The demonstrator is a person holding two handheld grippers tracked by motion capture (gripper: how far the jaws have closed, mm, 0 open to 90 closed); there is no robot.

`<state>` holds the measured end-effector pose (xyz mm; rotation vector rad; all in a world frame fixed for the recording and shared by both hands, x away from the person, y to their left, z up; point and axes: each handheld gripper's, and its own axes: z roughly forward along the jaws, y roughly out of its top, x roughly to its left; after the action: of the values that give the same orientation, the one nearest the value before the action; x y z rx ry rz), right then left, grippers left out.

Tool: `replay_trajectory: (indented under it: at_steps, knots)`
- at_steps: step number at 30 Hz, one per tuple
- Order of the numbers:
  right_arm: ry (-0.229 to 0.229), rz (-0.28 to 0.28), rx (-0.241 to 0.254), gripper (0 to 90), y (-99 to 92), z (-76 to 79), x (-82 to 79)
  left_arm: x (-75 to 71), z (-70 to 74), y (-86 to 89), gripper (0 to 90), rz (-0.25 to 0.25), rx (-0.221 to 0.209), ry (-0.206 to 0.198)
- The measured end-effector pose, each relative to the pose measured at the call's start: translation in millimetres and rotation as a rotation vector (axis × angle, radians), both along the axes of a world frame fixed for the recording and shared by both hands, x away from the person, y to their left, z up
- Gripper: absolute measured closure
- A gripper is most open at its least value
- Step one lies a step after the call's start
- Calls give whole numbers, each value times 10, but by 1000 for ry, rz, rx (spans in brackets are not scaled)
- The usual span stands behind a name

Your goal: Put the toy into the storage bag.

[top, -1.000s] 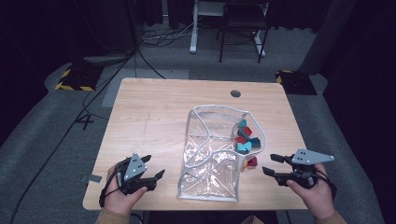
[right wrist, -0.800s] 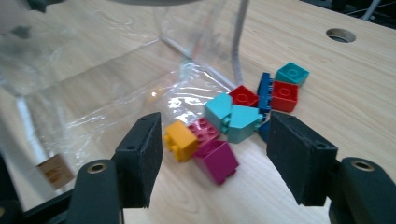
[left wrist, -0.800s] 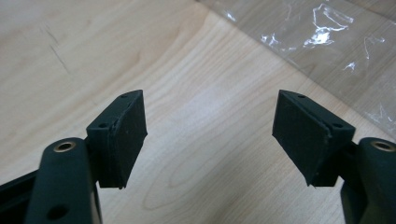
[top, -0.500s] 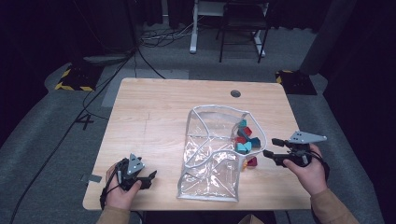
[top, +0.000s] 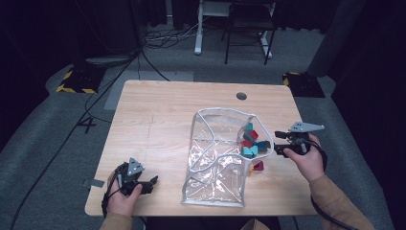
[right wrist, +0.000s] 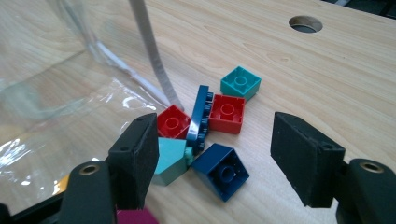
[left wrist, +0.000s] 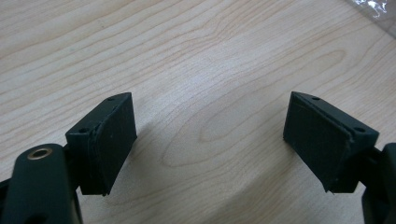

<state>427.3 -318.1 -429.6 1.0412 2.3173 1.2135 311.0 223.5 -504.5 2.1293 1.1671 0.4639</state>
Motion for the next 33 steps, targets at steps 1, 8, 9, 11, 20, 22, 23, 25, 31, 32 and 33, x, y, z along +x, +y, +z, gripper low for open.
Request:
replay_trajectory:
  at_steps: [1, 8, 9, 11, 20, 22, 23, 25, 31, 32, 33]
  knots:
    - [0, -1, -2, 330, 10, -6, 30, 5, -2, 4, 175, -1, -6, 5]
    - [8, -6, -25, 330, 115, -87, 282, 15, -4, 12, 169, 4, -18, 17]
    - [11, -6, -25, 330, 132, -105, 321, 16, -4, 12, 169, 3, -16, 16]
    - [15, -6, -29, 330, 167, -139, 397, 16, -3, 12, 169, 4, -16, 16]
    - [25, -4, -38, 330, 385, -233, 678, 16, -3, 13, 169, 3, -16, 16]
    - [29, -1, -43, 330, 429, -260, 734, 15, -4, 12, 169, 4, -18, 17]
    - [33, -1, -45, 330, 451, -276, 761, 16, -3, 14, 169, 2, -15, 17]
    - [44, -5, -51, 325, 499, -312, 814, 16, -3, 14, 168, 3, -16, 16]
    - [81, -16, -86, 311, 607, -415, 987, 17, -3, 14, 168, 3, -17, 17]
    - [89, -16, -90, 310, 619, -427, 1015, 17, -3, 14, 168, 3, -17, 17]
    - [100, -20, -90, 310, 631, -438, 1039, 17, -3, 14, 168, 2, -16, 17]
